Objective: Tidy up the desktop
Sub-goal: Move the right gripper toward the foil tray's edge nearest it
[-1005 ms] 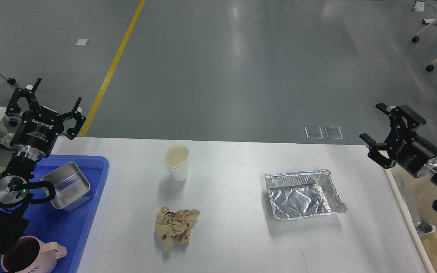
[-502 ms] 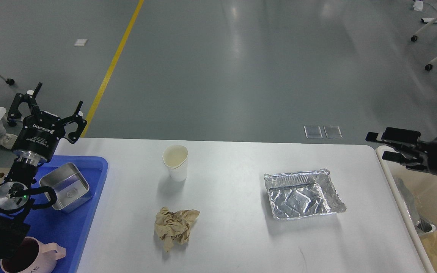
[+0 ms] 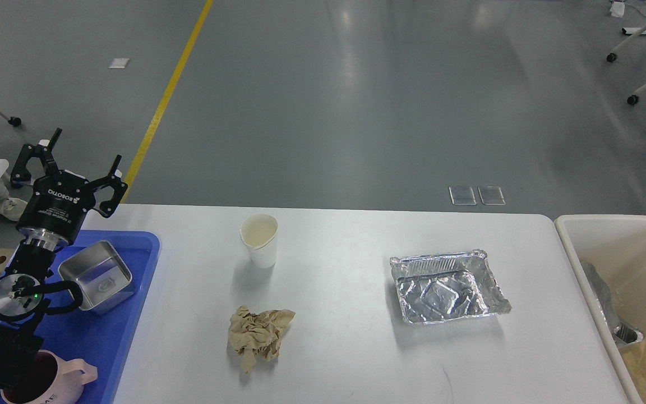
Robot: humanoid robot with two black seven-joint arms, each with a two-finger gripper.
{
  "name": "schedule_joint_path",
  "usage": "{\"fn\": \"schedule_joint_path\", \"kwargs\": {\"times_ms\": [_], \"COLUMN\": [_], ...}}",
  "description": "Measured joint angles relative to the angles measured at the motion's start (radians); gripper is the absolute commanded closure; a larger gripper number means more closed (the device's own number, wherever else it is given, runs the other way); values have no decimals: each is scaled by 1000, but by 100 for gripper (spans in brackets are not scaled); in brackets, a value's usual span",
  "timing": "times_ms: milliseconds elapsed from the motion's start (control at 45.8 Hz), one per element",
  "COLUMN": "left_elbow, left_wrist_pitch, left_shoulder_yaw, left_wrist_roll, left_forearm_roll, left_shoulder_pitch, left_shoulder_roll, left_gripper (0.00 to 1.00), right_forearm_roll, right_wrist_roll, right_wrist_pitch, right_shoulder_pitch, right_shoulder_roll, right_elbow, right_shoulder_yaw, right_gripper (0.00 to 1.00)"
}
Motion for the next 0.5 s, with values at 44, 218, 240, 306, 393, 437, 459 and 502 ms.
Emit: {"fn": "schedule_joint_path", "kwargs": {"times_ms": [44,218,240,306,393,437,459,502], "left_elbow": [0,0,0,0,0,0,0,0], "left_wrist_pitch": [0,0,0,0,0,0,0,0], "left_shoulder_yaw": [0,1,1,1,1,1,2,2], "left_wrist_roll": [0,0,0,0,0,0,0,0], "left_forearm_roll": [0,0,0,1,1,1,1,1], "left_shoulder_pitch": [0,5,6,9,10,10,10,10], "left_shoulder_roll": [0,2,2,2,3,3,3,4], "left_gripper": [3,3,3,3,3,3,3,3], "right_forearm_roll": [0,0,0,0,1,1,0,-2], "right_wrist_roll": [0,-7,-9,-18,-27,-30,-30,-31], "right_wrist_pitch": [0,0,0,0,0,0,1,1], "right_shoulder_pitch": [0,-3,-4,-6,-7,-7,-7,-7], "right_shoulder_roll": [-9,31,46,105,191,239,260,302], "right_elbow": [1,-3,-8,-30,-71,-98,-112,-141], "right_shoulder_yaw": [9,17,17,15,7,3,0,-7], "right_gripper": [0,0,0,0,0,0,0,0]}}
